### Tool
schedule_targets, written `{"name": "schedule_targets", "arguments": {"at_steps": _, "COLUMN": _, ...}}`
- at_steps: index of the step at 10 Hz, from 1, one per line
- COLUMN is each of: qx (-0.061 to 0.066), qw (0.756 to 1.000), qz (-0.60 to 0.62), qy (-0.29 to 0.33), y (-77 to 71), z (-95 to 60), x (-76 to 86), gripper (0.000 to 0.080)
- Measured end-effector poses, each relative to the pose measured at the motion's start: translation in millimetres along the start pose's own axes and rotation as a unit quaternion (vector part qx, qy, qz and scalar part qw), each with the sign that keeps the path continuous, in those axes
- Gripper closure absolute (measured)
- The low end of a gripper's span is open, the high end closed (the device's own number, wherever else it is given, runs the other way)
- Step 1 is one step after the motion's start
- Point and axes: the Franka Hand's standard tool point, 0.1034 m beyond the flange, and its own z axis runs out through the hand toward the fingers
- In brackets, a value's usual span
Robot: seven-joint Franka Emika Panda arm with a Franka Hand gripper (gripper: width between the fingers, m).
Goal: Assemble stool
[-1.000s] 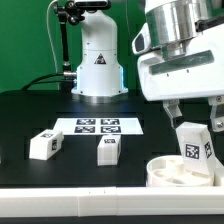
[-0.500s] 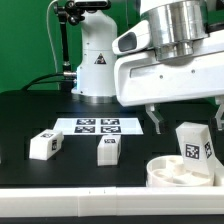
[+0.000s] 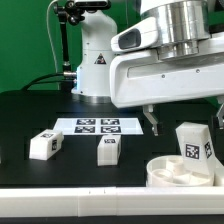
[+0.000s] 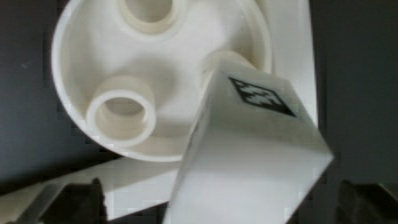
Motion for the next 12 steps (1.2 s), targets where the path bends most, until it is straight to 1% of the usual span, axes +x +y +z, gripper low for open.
{"name": "schedule_targets", "arguments": {"at_steps": 1, "qx": -0.001, "qw": 1.000, "qz": -0.013, "qy": 0.000, "y": 0.2, "z": 0.0, "x": 0.1, "gripper": 0.0151}}
{"name": "schedule_targets", "arguments": {"at_steps": 3, "qx": -0.015, "qw": 0.990, "qz": -0.141, "qy": -0.003, "y": -1.9, "z": -0.2, "x": -0.3, "gripper": 0.0151}}
{"name": "schedule_targets", "arguments": {"at_steps": 5, "qx": -0.020, "qw": 0.976, "qz": -0.218, "qy": -0.008, "y": -6.5, "z": 1.0, "x": -3.0, "gripper": 0.0151}}
{"name": "schedule_targets", "arguments": {"at_steps": 6, "qx": -0.021, "qw": 0.965, "qz": -0.262, "qy": -0.015, "y": -8.4, "z": 2.0, "x": -5.0, "gripper": 0.0151}}
{"name": "schedule_targets", "arguments": {"at_steps": 8, "qx": -0.029, "qw": 0.936, "qz": -0.351, "qy": -0.021, "y": -13.9, "z": 2.1, "x": -2.6, "gripper": 0.0151}}
{"name": "schedule_targets", "arguments": {"at_steps": 9, "qx": -0.030, "qw": 0.930, "qz": -0.365, "qy": -0.021, "y": -16.0, "z": 2.3, "x": -2.7, "gripper": 0.0151}}
{"name": "schedule_targets", "arguments": {"at_steps": 10, "qx": -0.035, "qw": 0.917, "qz": -0.397, "qy": -0.024, "y": -17.9, "z": 3.6, "x": -3.3, "gripper": 0.0151}}
{"name": "schedule_targets", "arguments": {"at_steps": 11, "qx": -0.039, "qw": 0.910, "qz": -0.412, "qy": -0.025, "y": -20.1, "z": 5.5, "x": -2.5, "gripper": 0.0151}}
{"name": "schedule_targets", "arguments": {"at_steps": 12, "qx": -0.039, "qw": 0.910, "qz": -0.413, "qy": -0.026, "y": -20.2, "z": 7.6, "x": -1.0, "gripper": 0.0151}}
